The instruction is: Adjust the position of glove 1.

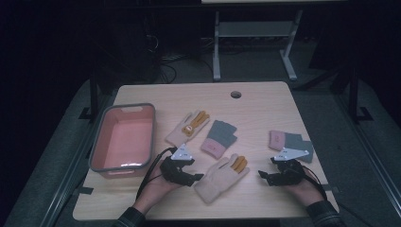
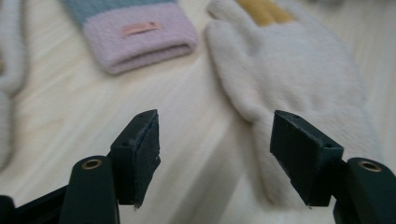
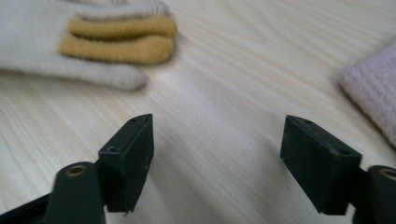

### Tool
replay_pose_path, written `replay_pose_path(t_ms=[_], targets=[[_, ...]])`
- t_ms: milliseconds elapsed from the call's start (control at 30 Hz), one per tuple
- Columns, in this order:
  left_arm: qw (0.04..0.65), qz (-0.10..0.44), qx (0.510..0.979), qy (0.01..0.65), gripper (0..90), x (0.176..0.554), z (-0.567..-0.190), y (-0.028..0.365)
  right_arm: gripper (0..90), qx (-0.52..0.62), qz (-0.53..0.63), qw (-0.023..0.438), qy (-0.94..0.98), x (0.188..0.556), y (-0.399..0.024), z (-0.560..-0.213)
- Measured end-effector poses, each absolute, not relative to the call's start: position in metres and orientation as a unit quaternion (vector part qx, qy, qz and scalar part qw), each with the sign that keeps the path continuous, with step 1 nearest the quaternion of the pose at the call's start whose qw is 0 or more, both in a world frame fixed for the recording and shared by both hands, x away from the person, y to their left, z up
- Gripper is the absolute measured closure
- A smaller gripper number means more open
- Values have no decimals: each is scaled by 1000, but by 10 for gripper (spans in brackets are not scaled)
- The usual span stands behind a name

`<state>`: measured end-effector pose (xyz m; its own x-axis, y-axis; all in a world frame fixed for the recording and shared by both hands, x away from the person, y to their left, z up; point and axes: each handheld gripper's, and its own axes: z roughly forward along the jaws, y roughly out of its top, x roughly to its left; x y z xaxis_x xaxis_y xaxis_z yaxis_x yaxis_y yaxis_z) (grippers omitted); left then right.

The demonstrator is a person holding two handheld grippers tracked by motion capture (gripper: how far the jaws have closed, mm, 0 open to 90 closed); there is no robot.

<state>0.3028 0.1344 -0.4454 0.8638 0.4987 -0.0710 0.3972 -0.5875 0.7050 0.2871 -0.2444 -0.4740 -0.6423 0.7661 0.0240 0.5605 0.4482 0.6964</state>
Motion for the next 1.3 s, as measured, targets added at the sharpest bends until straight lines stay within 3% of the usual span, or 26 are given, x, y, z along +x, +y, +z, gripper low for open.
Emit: replay_pose_path(t_ms=[233, 1300], targets=[[374, 95, 880, 277, 238, 316, -442, 133, 132, 396, 364, 149, 830, 287, -246, -482], [352, 176, 845, 363, 253, 405, -421, 128, 131, 391, 364, 149, 832, 287, -247, -482]])
